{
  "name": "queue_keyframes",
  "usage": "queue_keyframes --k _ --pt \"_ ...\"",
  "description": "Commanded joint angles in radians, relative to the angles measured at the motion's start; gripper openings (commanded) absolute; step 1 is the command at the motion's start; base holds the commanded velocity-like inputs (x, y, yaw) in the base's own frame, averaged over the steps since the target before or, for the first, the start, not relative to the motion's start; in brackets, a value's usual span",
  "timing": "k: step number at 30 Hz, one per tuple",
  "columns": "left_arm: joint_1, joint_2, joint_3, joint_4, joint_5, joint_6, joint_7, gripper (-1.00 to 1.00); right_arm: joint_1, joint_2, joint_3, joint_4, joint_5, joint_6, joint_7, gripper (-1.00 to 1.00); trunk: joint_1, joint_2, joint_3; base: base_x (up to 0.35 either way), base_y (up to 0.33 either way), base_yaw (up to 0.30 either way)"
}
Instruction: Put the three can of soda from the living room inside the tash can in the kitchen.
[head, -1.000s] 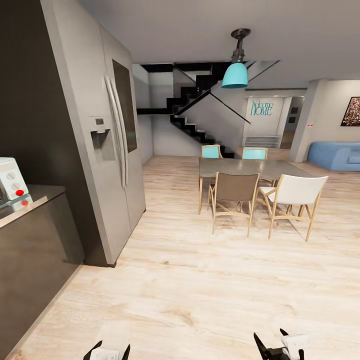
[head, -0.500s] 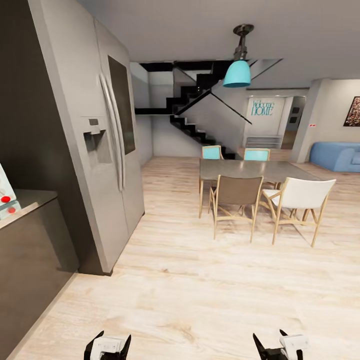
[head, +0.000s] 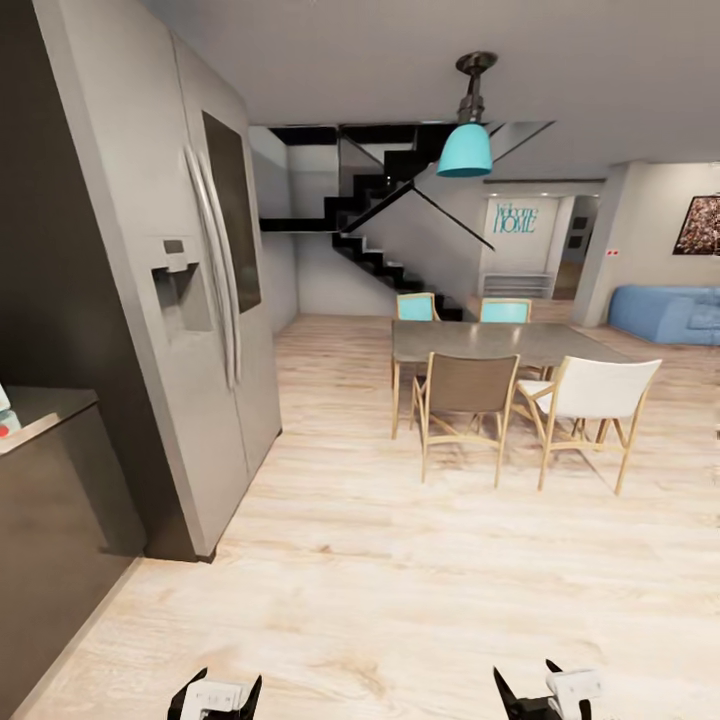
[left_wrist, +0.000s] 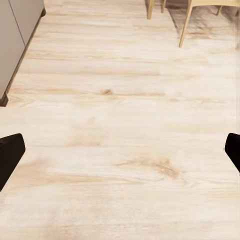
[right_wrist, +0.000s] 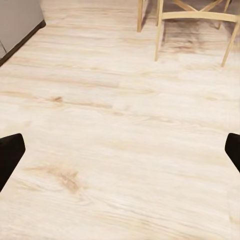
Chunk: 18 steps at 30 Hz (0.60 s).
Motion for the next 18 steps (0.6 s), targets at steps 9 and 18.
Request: queue_keyframes --k 9,18 --pt "0.000 0.000 0.000 0.002 0.000 0.000 -0.001 1.00 0.000 -0.003 -0.005 0.019 -0.003 -0.001 0.000 1.00 0.000 0.000 0.010 0.002 0.000 -0.183" --pt "0.000 0.000 -0.001 0.003 -0.001 0.000 -0.001 1.00 0.000 -0.008 -0.013 0.032 -0.003 -0.021 0.000 1.00 0.000 0.000 0.021 0.029 0.015 -0.194"
